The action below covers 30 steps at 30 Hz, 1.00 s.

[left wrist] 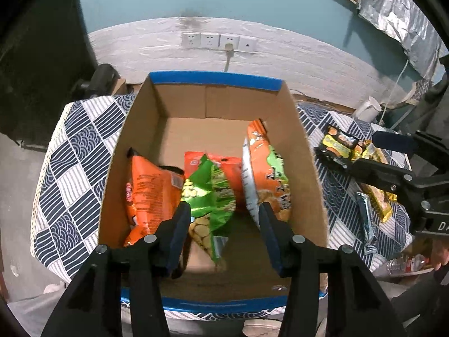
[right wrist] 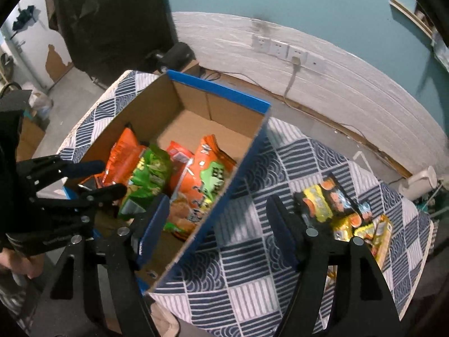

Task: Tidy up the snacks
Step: 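Move both tools back toward the gold bars and black snack pack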

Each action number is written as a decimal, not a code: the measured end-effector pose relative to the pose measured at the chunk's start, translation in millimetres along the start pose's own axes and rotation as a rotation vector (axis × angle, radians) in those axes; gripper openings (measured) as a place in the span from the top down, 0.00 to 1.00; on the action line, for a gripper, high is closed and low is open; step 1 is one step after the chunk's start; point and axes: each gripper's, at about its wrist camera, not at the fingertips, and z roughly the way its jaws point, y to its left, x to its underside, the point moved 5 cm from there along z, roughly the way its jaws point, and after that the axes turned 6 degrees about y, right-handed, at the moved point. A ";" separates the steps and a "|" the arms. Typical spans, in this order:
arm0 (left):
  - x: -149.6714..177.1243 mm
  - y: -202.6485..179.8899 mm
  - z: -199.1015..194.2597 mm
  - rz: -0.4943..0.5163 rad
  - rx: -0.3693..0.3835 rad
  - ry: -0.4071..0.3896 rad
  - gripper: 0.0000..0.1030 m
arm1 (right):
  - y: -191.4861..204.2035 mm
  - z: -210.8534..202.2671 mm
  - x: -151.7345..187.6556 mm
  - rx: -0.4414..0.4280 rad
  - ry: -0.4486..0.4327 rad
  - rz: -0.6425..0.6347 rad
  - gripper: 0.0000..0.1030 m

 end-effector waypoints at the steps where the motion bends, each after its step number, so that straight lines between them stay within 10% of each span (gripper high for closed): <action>1: -0.7 -3.7 -1.0 0.007 0.000 -0.003 0.50 | -4.1 -1.6 2.5 0.004 -0.003 0.007 0.28; 30: -4.1 -129.0 13.6 0.179 0.052 0.062 0.47 | -182.1 -47.6 108.1 0.108 -0.031 0.380 0.28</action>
